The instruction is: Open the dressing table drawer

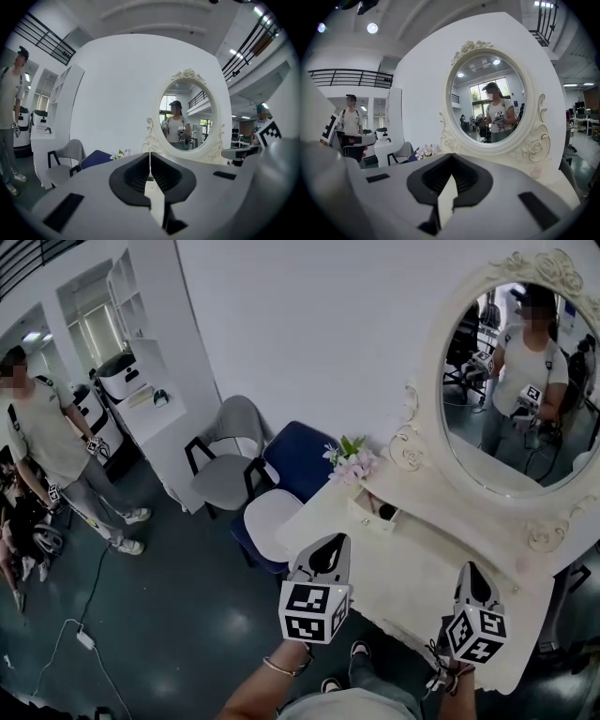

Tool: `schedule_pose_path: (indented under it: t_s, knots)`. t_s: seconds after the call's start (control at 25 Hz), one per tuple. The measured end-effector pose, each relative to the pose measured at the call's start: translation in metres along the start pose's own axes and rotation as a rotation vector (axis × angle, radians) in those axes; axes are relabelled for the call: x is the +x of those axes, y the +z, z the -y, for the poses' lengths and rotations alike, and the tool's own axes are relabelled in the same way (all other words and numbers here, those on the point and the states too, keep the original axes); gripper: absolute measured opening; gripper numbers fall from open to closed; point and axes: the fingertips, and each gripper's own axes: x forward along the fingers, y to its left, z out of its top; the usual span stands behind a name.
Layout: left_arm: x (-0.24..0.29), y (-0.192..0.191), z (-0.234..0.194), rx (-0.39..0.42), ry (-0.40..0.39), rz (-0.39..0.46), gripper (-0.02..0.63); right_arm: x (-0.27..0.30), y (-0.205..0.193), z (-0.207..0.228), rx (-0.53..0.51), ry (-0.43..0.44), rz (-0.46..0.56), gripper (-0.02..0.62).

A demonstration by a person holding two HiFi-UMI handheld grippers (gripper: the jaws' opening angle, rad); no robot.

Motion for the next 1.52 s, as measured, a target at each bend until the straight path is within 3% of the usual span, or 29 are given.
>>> schedule_pose_path:
  t_s: [0.72,1.52]
  knots:
    - [-0.011,-0.003,-0.006,-0.003,0.020,-0.010,0.018,-0.021,0.002,0.010,-0.052,-0.045,0.022,0.005]
    - [0.007,-0.008,-0.006,-0.033,0.022,-0.013,0.018,-0.012,0.008,0.016,-0.058,-0.030,0.017,0.005]
